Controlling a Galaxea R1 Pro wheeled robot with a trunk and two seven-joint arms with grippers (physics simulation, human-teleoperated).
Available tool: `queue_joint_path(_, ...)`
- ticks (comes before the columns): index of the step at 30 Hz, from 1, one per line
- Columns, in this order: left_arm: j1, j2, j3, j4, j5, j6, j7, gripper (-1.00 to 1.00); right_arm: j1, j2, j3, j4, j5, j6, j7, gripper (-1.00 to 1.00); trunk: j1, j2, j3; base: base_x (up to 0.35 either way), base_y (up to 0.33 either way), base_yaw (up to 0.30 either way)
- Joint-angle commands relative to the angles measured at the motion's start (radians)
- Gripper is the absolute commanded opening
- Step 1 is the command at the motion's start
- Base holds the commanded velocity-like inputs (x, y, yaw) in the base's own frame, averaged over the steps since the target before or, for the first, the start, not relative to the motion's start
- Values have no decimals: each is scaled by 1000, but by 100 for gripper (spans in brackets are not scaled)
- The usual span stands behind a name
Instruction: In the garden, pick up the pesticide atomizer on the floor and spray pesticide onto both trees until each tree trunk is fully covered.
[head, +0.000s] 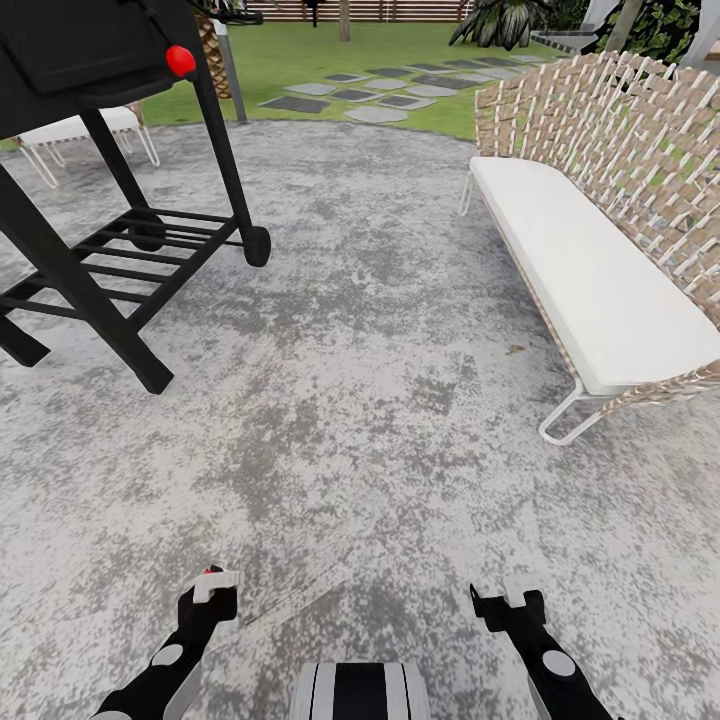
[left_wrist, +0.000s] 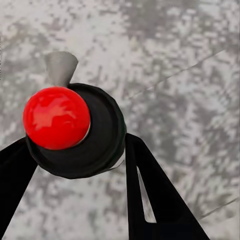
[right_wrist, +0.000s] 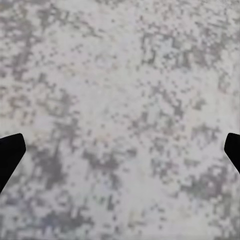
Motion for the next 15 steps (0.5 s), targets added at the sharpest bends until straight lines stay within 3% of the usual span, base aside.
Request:
queue_joint_path(1, 0, 0, 0, 0, 4, -3, 1, -100, 0, 1, -4, 0, 9, -3, 5, 100, 0, 0, -1, 0, 0, 0)
queue_joint_path(7, 0, 0, 0, 0, 4, -3, 1, -100, 0, 1, -4, 0, 9, -3, 5, 100, 0, 0, -1, 0, 0, 0)
queue_joint_path(15, 0, 0, 0, 0, 4, -3, 1, -100, 0, 1, -4, 0, 9, -3, 5, 100, -4, 2, 30, 0, 0, 0)
